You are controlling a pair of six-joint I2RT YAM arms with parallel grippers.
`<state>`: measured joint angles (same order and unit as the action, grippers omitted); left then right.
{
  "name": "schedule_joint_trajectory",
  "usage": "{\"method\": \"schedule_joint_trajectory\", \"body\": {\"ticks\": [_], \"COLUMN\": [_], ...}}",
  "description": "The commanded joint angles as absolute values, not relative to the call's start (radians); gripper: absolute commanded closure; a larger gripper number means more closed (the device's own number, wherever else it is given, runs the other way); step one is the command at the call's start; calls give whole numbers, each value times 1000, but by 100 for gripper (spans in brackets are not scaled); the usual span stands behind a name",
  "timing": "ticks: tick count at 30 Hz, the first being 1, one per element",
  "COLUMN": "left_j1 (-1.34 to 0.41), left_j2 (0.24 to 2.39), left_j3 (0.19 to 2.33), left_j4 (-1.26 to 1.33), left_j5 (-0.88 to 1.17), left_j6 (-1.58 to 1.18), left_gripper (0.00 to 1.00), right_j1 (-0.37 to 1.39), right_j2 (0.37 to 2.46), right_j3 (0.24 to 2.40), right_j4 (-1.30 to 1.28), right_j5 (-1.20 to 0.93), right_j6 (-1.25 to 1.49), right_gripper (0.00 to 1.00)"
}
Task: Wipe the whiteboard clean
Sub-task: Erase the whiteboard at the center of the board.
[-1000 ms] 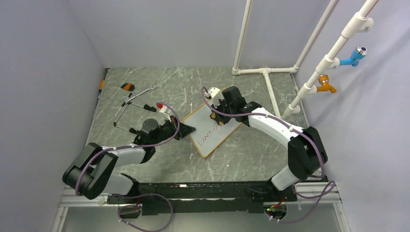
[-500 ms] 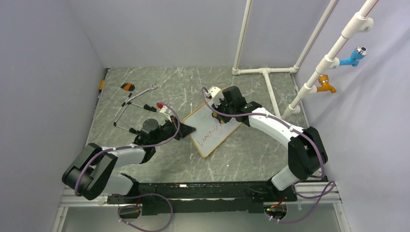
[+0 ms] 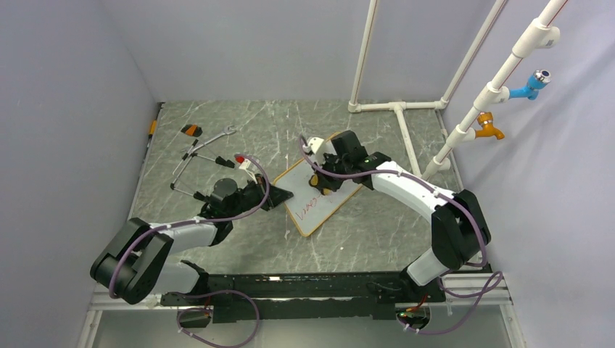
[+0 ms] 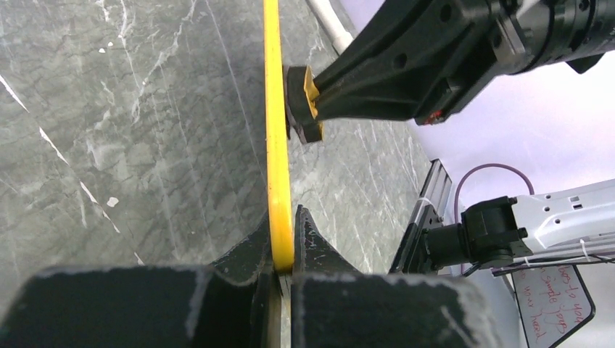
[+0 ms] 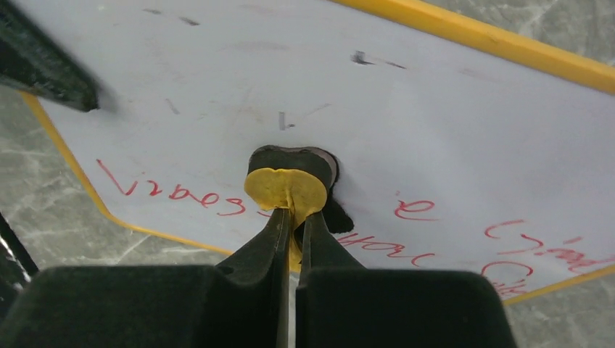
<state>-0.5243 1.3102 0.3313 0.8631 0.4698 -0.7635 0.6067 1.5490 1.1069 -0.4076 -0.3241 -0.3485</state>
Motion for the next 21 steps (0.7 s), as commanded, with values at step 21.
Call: {"method": "schedule_joint_trajectory", "body": {"ticks": [21], "left_j1": [-577], "left_j2": [1255], "left_j3": [358], "left_j4": [939], "left_j5": [651], "left_j6": [-770], "left_gripper": [100], "right_j1": [435], "right_j2": [1435], "right_j3": [1057], "right_j4": [-214], "right_j5": [-276], "right_j6": [-214], "right_gripper": [100]}}
